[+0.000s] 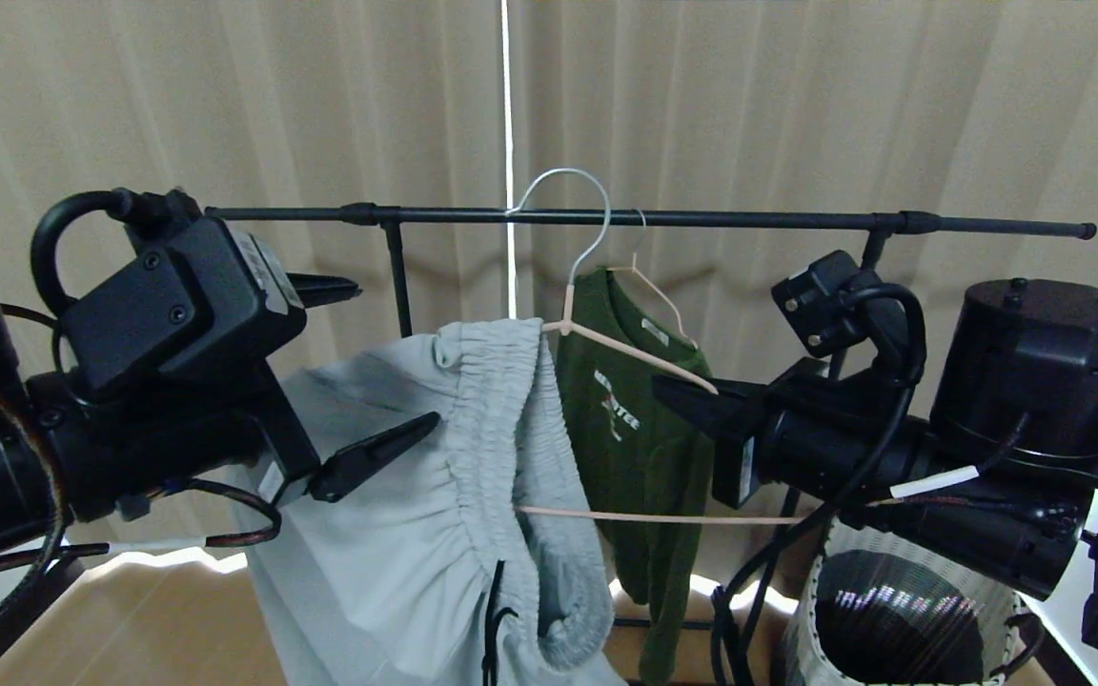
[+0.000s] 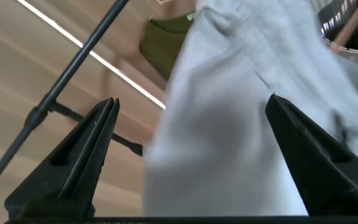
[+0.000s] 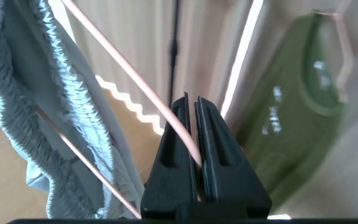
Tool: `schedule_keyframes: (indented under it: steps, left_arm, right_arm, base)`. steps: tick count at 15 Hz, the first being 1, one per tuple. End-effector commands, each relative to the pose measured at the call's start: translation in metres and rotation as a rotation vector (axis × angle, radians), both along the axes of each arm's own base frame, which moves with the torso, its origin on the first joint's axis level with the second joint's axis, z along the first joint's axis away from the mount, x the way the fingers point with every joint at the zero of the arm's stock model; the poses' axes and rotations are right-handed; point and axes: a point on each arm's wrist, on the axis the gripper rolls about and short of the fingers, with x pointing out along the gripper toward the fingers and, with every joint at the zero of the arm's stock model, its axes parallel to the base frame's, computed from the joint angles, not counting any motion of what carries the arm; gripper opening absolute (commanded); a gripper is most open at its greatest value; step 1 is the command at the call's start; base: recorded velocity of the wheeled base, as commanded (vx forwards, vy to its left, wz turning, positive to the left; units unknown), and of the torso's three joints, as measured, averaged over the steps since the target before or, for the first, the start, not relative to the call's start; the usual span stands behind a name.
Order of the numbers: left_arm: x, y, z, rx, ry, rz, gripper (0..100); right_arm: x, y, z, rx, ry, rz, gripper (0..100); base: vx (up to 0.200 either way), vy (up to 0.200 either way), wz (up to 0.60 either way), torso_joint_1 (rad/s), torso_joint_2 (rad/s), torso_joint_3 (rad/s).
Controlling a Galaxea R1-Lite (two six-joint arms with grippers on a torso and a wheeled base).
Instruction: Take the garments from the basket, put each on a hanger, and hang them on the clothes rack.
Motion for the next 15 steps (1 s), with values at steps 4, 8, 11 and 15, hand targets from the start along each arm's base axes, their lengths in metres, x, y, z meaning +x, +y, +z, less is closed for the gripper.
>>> schedule_keyframes:
  steps: [4, 8, 11, 15]
  left_arm:
    - [0.019, -0.01, -0.009, 0.012, 0.018, 0.009, 100]
    - [0.02, -0.006, -0.01, 0.017, 0.02, 0.024, 100]
    - [0.02, -0.006, -0.015, 0.024, 0.034, 0.026, 0]
    - [0.02, -0.005, -0.018, 0.03, 0.045, 0.027, 0]
  right_arm:
    - [-0.008, 0.007, -0.001, -0.007, -0.005, 0.07, 0]
    - [-0.016, 0.012, 0.002, -0.001, -0.017, 0.114, 0]
    - [-0.019, 0.013, 0.005, 0.007, -0.022, 0.14, 0]
    - [-0.02, 0.011, 0.008, 0.015, -0.03, 0.144, 0]
  base:
    - [0.0, 0.0, 0.0, 0.0, 0.0, 0.0]
    - [0.0, 0.0, 0.0, 0.0, 0.0, 0.0]
    - [0.0, 0.0, 0.0, 0.0, 0.0, 0.0]
    - [0.0, 0.0, 0.0, 0.0, 0.0, 0.0]
